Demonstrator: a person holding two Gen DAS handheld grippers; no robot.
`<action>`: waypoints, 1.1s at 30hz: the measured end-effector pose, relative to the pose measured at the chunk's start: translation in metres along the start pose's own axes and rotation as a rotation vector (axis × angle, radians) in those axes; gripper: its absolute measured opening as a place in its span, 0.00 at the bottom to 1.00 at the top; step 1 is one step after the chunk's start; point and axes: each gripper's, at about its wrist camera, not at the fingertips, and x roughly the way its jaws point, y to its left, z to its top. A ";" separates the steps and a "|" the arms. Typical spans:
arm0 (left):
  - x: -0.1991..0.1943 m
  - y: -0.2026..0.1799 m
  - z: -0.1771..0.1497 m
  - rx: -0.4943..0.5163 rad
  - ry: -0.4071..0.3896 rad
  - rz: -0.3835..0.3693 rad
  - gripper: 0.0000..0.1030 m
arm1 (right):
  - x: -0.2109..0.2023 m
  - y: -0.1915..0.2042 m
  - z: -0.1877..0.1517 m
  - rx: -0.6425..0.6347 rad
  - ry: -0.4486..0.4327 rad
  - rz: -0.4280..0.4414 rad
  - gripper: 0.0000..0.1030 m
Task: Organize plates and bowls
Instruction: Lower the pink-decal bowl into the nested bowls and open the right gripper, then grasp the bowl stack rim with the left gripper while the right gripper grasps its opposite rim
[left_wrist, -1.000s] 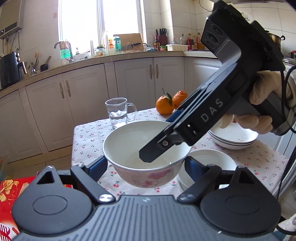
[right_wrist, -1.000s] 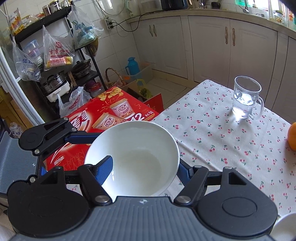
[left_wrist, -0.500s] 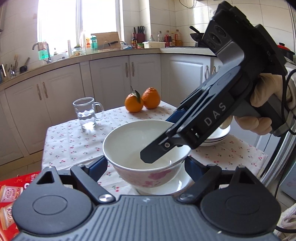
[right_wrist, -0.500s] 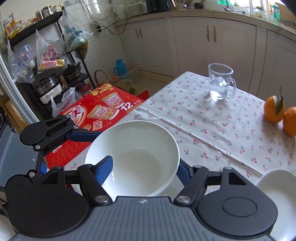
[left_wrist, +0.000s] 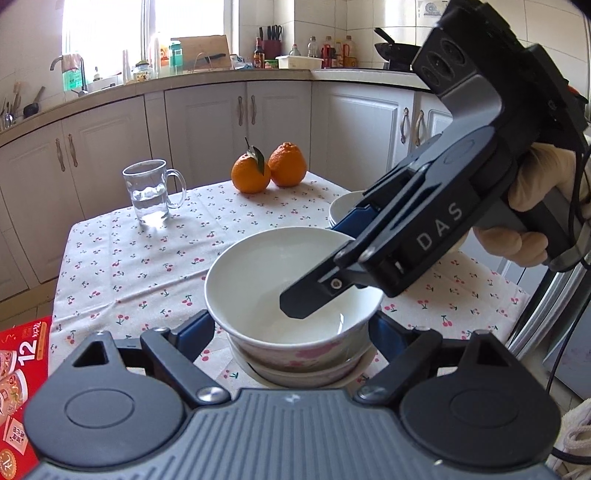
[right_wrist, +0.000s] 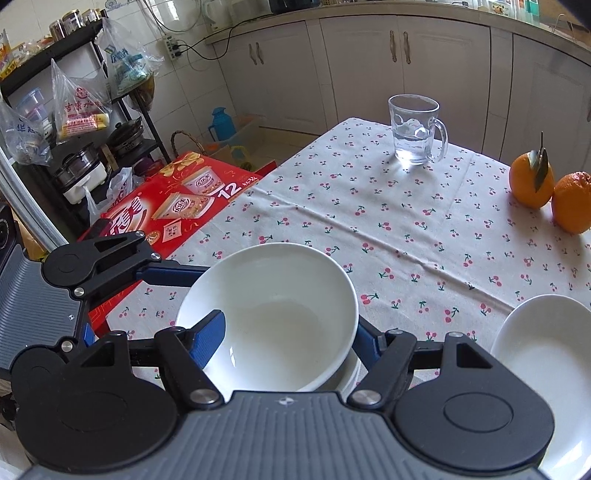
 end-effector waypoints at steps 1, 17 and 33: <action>0.001 0.000 0.000 -0.001 0.003 -0.002 0.87 | 0.000 0.000 0.000 -0.001 0.002 -0.002 0.76; -0.016 0.001 -0.007 0.056 -0.038 -0.025 0.96 | -0.020 0.010 -0.013 -0.115 -0.082 -0.098 1.00; 0.021 0.029 -0.027 0.262 0.160 -0.126 0.96 | 0.001 0.034 -0.079 -0.427 0.068 -0.189 1.00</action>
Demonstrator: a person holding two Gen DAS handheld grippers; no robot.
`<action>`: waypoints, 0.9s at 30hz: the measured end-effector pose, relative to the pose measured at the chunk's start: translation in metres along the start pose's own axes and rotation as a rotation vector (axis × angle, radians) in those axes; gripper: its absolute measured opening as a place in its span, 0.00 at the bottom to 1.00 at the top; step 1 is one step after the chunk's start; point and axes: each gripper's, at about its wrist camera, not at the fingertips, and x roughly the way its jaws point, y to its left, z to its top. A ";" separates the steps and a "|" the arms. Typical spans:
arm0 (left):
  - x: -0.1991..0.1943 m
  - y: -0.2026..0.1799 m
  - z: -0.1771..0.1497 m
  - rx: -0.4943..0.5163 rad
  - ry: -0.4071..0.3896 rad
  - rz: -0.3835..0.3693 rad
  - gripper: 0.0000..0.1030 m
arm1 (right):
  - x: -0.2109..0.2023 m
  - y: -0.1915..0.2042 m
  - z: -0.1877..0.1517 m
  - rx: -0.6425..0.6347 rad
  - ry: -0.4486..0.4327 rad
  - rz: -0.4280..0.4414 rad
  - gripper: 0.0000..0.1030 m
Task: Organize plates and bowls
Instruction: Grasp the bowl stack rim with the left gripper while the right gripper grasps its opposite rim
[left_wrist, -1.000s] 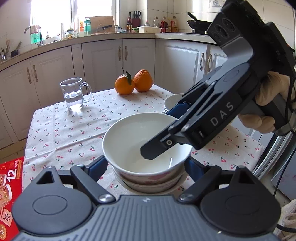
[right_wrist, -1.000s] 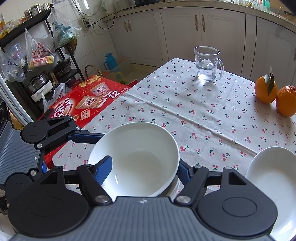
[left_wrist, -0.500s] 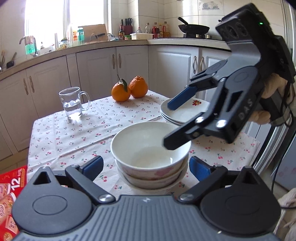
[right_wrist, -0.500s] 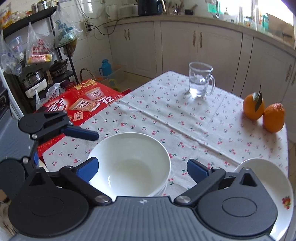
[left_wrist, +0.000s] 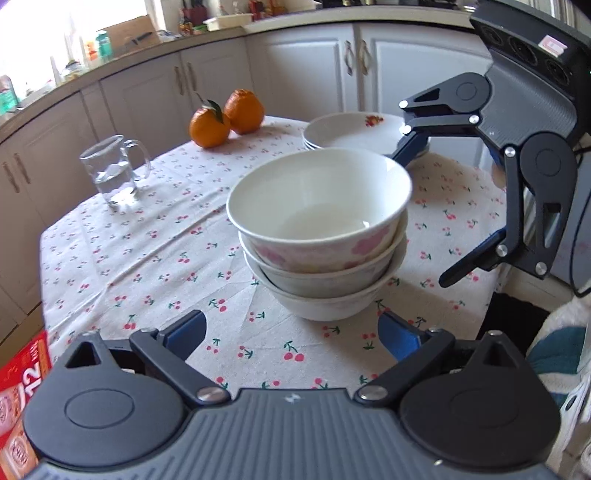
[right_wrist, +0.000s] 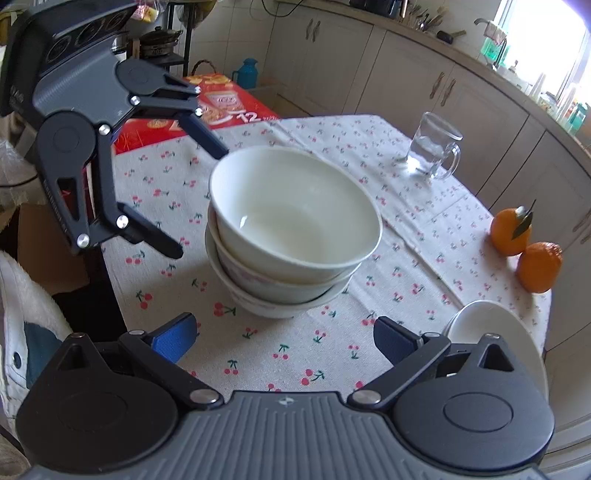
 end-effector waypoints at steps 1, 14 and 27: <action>0.004 0.002 0.001 0.010 0.009 -0.020 0.96 | 0.004 -0.001 -0.001 -0.001 0.002 0.009 1.00; 0.042 0.026 0.018 0.178 0.059 -0.287 0.93 | 0.036 -0.030 0.009 -0.006 -0.013 0.161 1.00; 0.053 0.033 0.028 0.268 0.072 -0.398 0.85 | 0.045 -0.040 0.017 -0.023 -0.004 0.251 0.96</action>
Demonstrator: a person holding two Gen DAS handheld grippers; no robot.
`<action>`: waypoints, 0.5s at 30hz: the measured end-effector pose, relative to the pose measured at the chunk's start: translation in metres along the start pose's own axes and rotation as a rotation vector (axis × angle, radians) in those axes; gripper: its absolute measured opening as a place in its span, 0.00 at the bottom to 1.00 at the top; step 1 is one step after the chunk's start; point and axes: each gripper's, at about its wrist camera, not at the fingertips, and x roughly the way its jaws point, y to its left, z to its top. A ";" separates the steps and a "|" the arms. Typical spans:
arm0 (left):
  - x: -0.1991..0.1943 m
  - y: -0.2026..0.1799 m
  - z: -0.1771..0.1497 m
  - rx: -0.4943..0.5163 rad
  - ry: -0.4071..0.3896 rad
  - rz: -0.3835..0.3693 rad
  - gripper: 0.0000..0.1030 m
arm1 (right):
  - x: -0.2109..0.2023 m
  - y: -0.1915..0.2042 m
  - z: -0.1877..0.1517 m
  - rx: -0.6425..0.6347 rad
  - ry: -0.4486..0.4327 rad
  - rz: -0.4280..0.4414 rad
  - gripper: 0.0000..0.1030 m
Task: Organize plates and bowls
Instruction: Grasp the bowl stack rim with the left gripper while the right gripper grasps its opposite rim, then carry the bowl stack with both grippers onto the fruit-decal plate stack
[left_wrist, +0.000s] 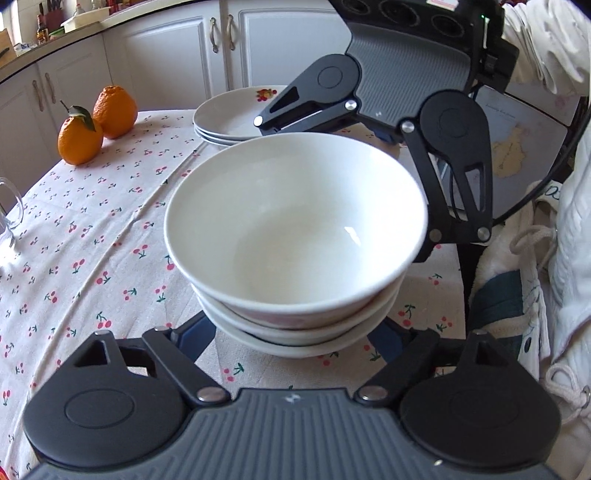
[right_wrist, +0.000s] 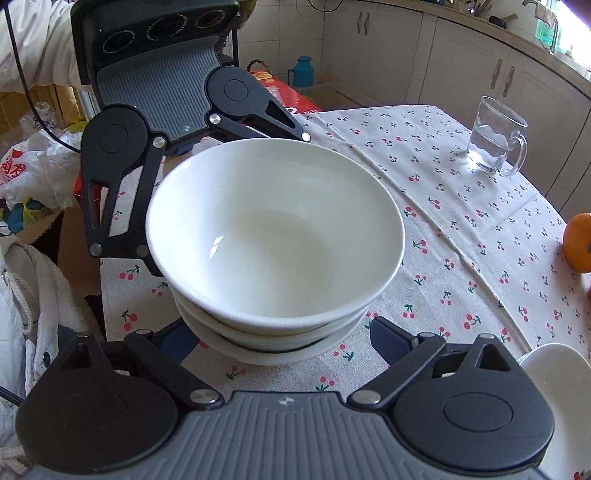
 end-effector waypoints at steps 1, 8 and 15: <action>-0.001 -0.001 0.000 0.002 0.000 -0.005 0.85 | 0.001 -0.001 0.001 0.000 0.001 0.006 0.94; -0.002 -0.001 0.000 0.018 0.002 -0.017 0.81 | 0.000 -0.002 0.002 -0.006 0.003 0.035 0.85; -0.002 -0.003 0.001 0.009 0.005 -0.004 0.81 | 0.000 -0.001 0.002 -0.004 0.006 0.033 0.85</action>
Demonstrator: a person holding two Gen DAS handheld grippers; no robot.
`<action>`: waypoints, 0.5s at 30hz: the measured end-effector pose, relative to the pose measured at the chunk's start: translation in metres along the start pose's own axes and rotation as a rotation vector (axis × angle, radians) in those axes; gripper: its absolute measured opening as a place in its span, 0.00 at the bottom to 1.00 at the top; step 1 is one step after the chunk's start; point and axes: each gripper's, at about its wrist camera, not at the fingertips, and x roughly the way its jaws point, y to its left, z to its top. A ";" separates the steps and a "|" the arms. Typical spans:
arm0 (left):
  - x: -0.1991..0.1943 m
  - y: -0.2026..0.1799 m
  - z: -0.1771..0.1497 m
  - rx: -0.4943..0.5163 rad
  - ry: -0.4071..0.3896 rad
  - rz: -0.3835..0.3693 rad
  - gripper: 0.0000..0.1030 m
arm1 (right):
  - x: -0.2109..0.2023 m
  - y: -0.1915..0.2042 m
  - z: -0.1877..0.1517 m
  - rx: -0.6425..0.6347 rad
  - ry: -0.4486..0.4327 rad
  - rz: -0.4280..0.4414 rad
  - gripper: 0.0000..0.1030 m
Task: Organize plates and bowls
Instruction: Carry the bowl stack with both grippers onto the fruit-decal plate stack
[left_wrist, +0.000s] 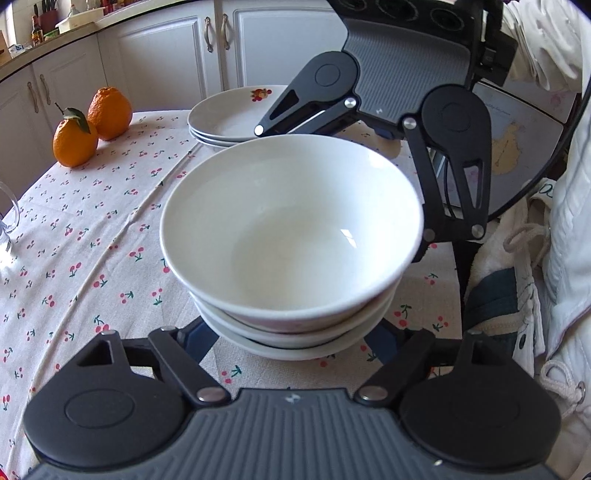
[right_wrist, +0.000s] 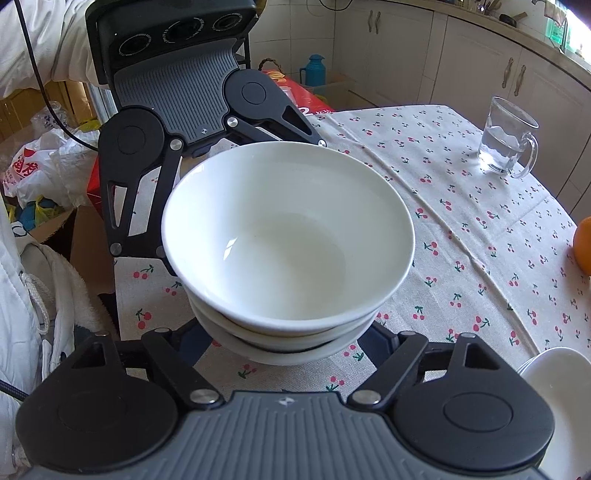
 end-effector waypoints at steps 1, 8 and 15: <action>0.000 0.000 0.000 -0.002 0.000 0.002 0.81 | 0.000 0.000 0.000 0.000 0.002 -0.001 0.85; -0.003 -0.006 0.011 0.003 -0.007 0.018 0.81 | -0.009 -0.001 -0.001 -0.001 -0.001 -0.001 0.85; 0.000 -0.010 0.044 0.046 -0.029 0.036 0.81 | -0.036 -0.008 -0.008 -0.006 -0.016 -0.038 0.85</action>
